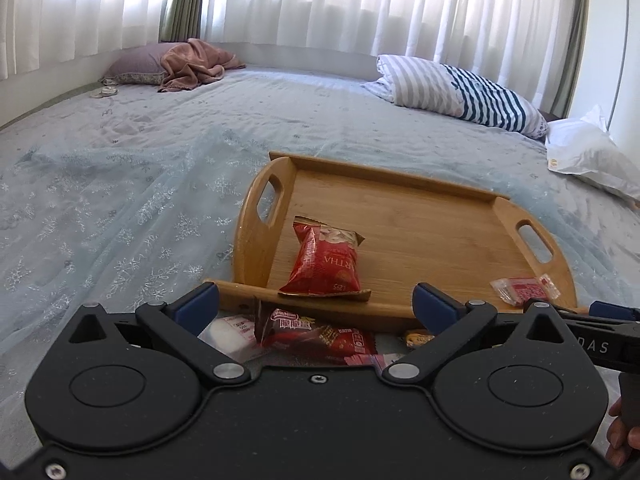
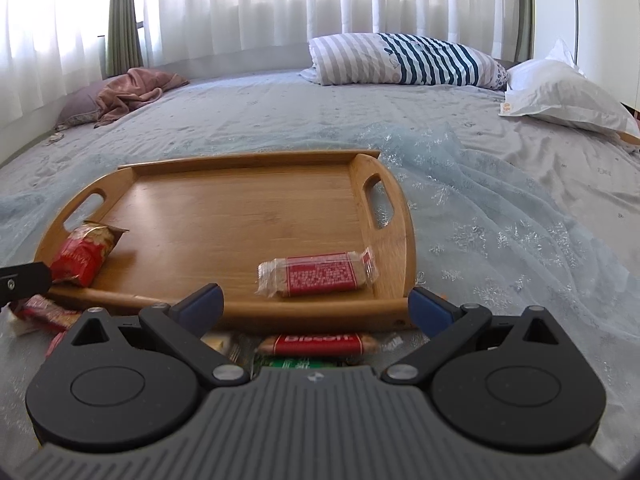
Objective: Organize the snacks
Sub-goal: 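Grasp the yellow snack bag with the left tool and lift it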
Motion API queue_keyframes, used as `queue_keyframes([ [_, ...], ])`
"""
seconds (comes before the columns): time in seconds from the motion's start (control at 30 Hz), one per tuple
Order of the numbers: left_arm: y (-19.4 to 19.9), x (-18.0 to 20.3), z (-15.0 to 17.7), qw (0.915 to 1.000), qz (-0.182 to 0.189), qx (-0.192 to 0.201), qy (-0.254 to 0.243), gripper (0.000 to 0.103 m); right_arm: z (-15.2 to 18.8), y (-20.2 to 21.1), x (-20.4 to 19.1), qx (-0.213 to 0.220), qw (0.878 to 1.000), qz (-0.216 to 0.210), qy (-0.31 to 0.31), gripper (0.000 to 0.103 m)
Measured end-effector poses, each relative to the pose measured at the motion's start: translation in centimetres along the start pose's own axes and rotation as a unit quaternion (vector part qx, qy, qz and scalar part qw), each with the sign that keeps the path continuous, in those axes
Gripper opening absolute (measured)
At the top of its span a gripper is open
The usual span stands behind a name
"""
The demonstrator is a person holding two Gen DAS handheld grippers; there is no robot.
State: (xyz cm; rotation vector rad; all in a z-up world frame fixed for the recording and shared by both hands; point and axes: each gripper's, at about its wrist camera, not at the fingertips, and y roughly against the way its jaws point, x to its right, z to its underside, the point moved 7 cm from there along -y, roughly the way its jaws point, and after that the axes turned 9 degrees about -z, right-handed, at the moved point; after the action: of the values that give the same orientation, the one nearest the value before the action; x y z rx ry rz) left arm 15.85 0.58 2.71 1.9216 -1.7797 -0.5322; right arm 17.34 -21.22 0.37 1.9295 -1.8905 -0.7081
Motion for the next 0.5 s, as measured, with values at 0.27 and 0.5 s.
queue_keyframes([
  [0.27, 1.7, 0.0, 0.5, 0.9999, 0.007, 0.003, -0.006, 0.103, 0.8, 2.4, -0.5, 0.003, 1.0, -0.005, 0.013, 0.103],
  [0.5, 2.7, 0.2, 1.7, 0.9997, 0.024, 0.0, -0.011, 0.103, 2.3, 3.5, 0.0, -0.005, 1.0, -0.001, 0.008, 0.103],
])
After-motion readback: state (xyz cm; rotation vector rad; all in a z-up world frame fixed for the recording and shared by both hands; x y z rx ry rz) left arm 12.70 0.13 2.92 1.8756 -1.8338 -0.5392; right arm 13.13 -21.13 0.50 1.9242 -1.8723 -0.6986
